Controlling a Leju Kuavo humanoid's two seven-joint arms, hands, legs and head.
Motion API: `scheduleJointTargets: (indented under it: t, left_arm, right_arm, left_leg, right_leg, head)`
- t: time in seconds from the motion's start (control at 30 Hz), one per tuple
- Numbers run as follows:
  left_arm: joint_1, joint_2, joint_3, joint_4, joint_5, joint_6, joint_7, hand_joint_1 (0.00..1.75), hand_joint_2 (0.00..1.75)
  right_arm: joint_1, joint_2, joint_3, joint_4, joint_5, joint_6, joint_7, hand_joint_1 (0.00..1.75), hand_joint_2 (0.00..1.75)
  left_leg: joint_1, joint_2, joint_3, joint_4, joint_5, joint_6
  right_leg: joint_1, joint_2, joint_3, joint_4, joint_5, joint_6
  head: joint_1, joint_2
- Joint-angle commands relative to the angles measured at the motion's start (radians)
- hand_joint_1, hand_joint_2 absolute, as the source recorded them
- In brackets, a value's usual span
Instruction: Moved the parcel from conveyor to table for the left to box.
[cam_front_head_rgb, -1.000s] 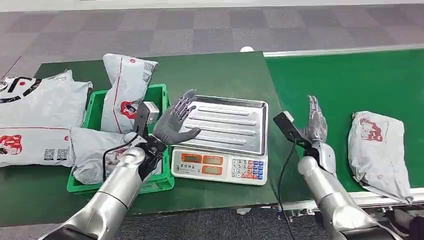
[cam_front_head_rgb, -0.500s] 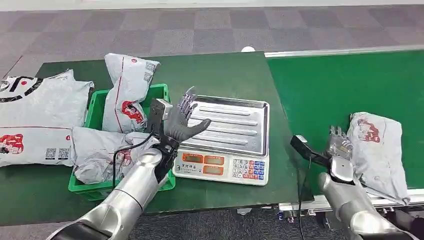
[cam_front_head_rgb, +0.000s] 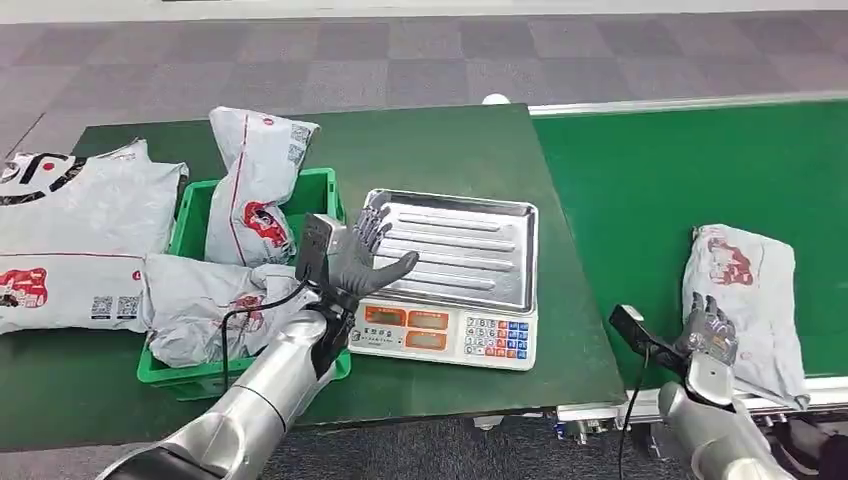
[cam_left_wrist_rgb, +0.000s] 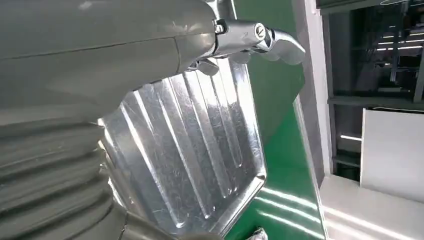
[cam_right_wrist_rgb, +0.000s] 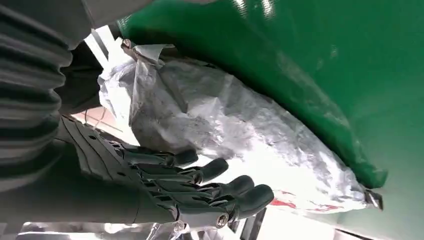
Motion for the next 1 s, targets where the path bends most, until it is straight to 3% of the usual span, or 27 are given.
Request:
scheduleJointTargets:
  t: [0.03, 0.23, 0.4, 0.5, 0.63, 0.77, 0.8, 0.9, 1.0]
  left_arm:
    - [-0.023, 0.015, 0.004, 0.066, -0.002, -0.001, 0.000, 0.00, 1.75]
    - [-0.023, 0.015, 0.002, 0.065, -0.005, 0.001, 0.000, 0.00, 1.75]
    - [-0.011, 0.016, 0.025, 0.062, 0.005, -0.031, 0.003, 0.00, 1.75]
    - [-0.010, 0.019, 0.041, 0.064, 0.010, -0.041, 0.006, 0.00, 1.75]
    - [-0.010, 0.025, 0.046, 0.066, 0.004, -0.052, 0.012, 0.00, 1.75]
    - [0.022, 0.034, 0.056, 0.055, 0.007, -0.060, -0.006, 0.00, 1.75]
    - [0.025, 0.033, 0.058, 0.057, 0.001, -0.059, -0.003, 0.00, 1.75]
    - [0.012, 0.031, 0.066, 0.066, -0.011, -0.052, 0.013, 0.00, 1.75]
    - [0.004, 0.030, 0.065, 0.072, -0.019, -0.045, 0.015, 0.00, 1.75]
  right_arm:
    - [0.000, 0.012, -0.051, 0.043, -0.002, 0.009, -0.003, 0.00, 1.75]
    - [0.000, 0.011, -0.055, 0.044, -0.001, 0.017, -0.002, 0.00, 1.75]
    - [0.082, 0.032, -0.190, -0.021, 0.066, 0.058, 0.017, 0.00, 1.75]
    - [0.126, 0.014, -0.228, -0.052, 0.159, 0.119, 0.083, 0.00, 1.75]
    - [0.155, -0.006, -0.257, -0.061, 0.188, 0.177, 0.083, 0.00, 1.75]
    - [0.121, -0.001, -0.240, -0.127, 0.262, 0.040, 0.087, 0.00, 1.75]
    - [0.140, 0.018, -0.239, -0.228, 0.286, 0.003, 0.066, 0.00, 1.75]
    - [0.210, 0.040, -0.239, -0.395, 0.329, 0.191, 0.099, 0.00, 1.75]
    - [0.225, 0.028, -0.241, -0.368, 0.332, 0.214, 0.102, 0.00, 1.75]
  left_leg:
    - [0.000, 0.000, 0.002, 0.000, 0.000, 0.000]
    - [0.000, 0.000, 0.003, 0.000, 0.000, 0.000]
    - [0.001, -0.001, 0.003, -0.001, 0.000, 0.000]
    - [0.001, -0.003, 0.005, -0.001, 0.000, 0.000]
    - [0.001, -0.004, 0.005, 0.000, -0.001, 0.002]
    - [0.001, -0.001, 0.008, -0.002, -0.001, 0.003]
    - [0.001, -0.001, 0.007, 0.000, -0.002, 0.003]
    - [-0.001, 0.001, 0.005, 0.000, -0.002, 0.004]
    - [-0.001, 0.001, 0.007, -0.001, -0.002, 0.004]
  right_leg:
    - [0.000, 0.001, 0.002, -0.001, 0.000, 0.000]
    - [0.000, 0.001, 0.003, -0.001, 0.001, 0.000]
    - [0.001, -0.001, 0.004, -0.002, 0.000, 0.000]
    - [0.001, -0.002, 0.006, -0.003, 0.000, 0.000]
    - [0.001, -0.004, 0.008, -0.003, -0.001, 0.002]
    - [0.001, -0.001, 0.011, -0.007, 0.000, 0.002]
    - [0.001, -0.001, 0.011, -0.005, 0.000, 0.003]
    - [-0.001, 0.001, 0.008, -0.003, 0.000, 0.004]
    - [0.000, 0.001, 0.010, -0.005, 0.000, 0.003]
  head:
    - [0.000, 0.000]
    - [0.000, 0.000]
    - [0.000, 0.000]
    - [0.000, 0.000]
    - [0.000, 0.000]
    - [0.000, 0.000]
    - [0.000, 0.000]
    - [0.000, 0.000]
    - [0.000, 0.000]
